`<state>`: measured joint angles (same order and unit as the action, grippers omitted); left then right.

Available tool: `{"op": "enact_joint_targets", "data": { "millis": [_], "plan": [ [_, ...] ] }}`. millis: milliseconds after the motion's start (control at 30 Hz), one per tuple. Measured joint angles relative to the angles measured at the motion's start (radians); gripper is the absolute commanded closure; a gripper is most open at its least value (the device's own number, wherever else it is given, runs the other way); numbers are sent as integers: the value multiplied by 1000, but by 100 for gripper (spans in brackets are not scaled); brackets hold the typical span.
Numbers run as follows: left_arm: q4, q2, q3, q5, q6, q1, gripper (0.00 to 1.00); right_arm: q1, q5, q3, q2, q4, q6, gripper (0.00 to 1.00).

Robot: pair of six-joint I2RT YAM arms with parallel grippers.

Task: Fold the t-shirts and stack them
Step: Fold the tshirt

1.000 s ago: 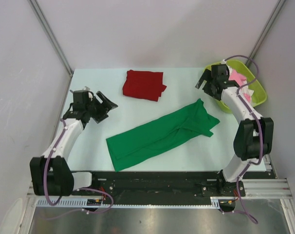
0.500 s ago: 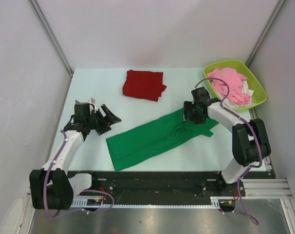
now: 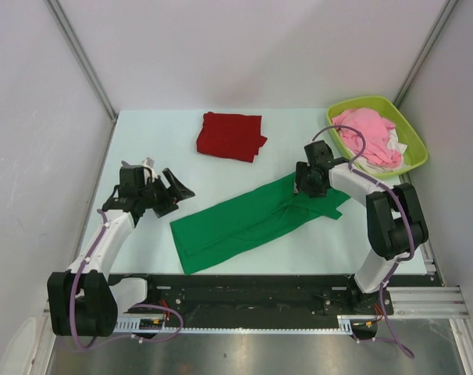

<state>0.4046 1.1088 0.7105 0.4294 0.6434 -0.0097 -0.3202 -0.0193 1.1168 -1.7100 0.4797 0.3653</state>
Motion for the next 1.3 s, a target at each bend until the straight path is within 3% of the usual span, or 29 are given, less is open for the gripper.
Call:
{"op": "enact_joint_targets", "data": {
  "millis": [33, 300, 400, 767, 867, 933, 1000, 1033, 1067, 1167, 1200, 1267, 1300],
  "plan": [
    [-1, 2, -2, 1, 0, 0, 15, 2, -3, 0, -8, -9, 6, 54],
    [-7, 17, -12, 3, -8, 0, 16, 13, -25, 0, -27, -33, 38, 95],
    [-13, 19, -16, 6, -8, 0, 16, 5, -39, 0, -27, -27, 39, 100],
    [-34, 17, -46, 27, -8, 0, 16, -140, -107, -23, 74, 81, 50, 100],
    [-39, 11, -62, 31, -7, 0, 16, -180, -108, -58, 127, 109, 61, 93],
    [-42, 5, -69, 37, -7, 0, 16, -194, -109, -81, 153, 125, 71, 79],
    [-44, -2, -74, 45, -8, 0, 15, -206, -108, -109, 174, 142, 83, 75],
    [-44, -6, -76, 47, -8, 0, 16, -212, -109, -122, 183, 153, 87, 70],
    [-43, -12, -77, 47, -8, 0, 16, -220, -108, -136, 193, 164, 91, 58],
    [-45, -27, -77, 50, -8, 0, 16, -250, -116, -172, 233, 201, 117, 51],
    [-45, -30, -77, 50, -8, 0, 16, -256, -119, -177, 248, 211, 125, 40],
    [-45, -33, -77, 52, -8, 0, 15, -267, -134, -184, 285, 226, 152, 33],
    [-45, -34, -77, 54, -8, 0, 15, -268, -151, -186, 312, 229, 164, 7]
  ]
}}
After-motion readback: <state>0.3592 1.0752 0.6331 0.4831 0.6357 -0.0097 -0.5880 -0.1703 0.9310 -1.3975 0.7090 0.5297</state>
